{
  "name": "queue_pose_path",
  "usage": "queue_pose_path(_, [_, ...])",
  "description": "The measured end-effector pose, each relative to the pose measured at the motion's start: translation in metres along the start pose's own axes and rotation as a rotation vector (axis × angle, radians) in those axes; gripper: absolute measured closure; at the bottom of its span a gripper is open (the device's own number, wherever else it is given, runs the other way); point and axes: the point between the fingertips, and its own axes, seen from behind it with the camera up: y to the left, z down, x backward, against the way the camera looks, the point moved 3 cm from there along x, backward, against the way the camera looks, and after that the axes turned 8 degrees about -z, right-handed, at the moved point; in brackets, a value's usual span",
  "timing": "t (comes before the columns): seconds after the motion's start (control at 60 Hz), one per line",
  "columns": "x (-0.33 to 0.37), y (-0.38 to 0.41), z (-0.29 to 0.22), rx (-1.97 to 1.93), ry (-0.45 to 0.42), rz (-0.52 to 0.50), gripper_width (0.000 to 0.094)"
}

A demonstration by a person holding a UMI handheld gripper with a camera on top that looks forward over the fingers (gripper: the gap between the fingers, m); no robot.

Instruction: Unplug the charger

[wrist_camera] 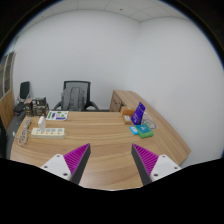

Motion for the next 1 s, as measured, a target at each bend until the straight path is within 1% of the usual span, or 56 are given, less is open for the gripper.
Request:
queue_pose_path(0.167, [-0.002,0.006,0.025,-0.002,0.039,0.006,0.0080])
queue_pose_path(0.333, [-0.008,0.033,0.073,0.026,0.100,0.000,0.0081])
queue_pose_path(0.433, [-0.017,0.076,0.108,0.048,0.145,-0.056,0.0076])
queue_pose_path(0.517, [-0.029,0.130,0.124,0.057,0.172,-0.141,0.0074])
queue_pose_path(0.617, [-0.055,0.206,0.115,0.055,0.135,-0.253,0.0076])
queue_pose_path(0.75, [-0.113,0.298,0.070,0.077,0.023,-0.341,0.0080])
queue_pose_path(0.883, [-0.184,0.370,0.024,0.105,-0.072,-0.373,0.0103])
queue_pose_path(0.95, [-0.219,0.395,0.010,0.121,-0.092,-0.372,0.0126])
queue_pose_path(1.0, [-0.244,0.411,0.005,0.123,-0.080,-0.367,0.0154])
